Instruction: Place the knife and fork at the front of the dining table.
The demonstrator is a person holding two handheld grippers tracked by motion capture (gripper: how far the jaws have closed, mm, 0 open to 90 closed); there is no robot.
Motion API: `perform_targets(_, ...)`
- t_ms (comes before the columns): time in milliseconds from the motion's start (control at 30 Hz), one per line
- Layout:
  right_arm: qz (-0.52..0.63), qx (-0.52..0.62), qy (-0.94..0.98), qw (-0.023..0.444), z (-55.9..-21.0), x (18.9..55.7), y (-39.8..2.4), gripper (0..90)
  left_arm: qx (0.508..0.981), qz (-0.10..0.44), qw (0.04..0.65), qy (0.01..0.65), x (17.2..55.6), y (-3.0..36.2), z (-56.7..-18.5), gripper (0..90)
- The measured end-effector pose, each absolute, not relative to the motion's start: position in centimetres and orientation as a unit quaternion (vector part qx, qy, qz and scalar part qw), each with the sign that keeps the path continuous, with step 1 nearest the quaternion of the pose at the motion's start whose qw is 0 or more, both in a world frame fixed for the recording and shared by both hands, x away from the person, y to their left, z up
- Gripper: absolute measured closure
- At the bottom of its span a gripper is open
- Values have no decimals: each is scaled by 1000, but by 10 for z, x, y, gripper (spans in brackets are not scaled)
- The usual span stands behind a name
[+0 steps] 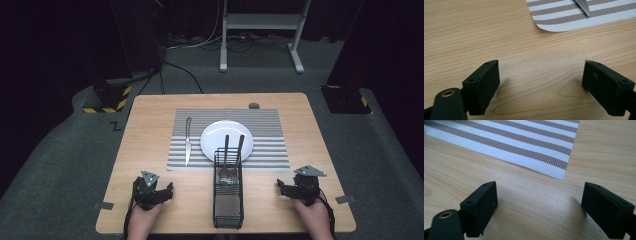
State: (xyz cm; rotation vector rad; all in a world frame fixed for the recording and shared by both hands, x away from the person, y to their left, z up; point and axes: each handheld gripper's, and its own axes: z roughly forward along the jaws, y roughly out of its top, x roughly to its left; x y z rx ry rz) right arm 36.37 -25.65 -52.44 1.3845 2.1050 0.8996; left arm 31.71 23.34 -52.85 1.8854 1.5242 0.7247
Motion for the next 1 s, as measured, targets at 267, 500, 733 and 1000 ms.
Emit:
perform_targets(267,407,465,732,286,-501,344,-253,133,709,252,311,581,319,235,-530,138)
perform_targets(500,457,439,706,314,-484,332,-242,125,710,250,312,580,320,236,-530,130)
perform_targets(733,491,432,676,339,-466,326,-228,109,710,250,312,580,320,235,-530,131)
perform_targets(1000,512,405,677,340,-449,330,-206,117,710,251,312,579,320,235,-530,133)
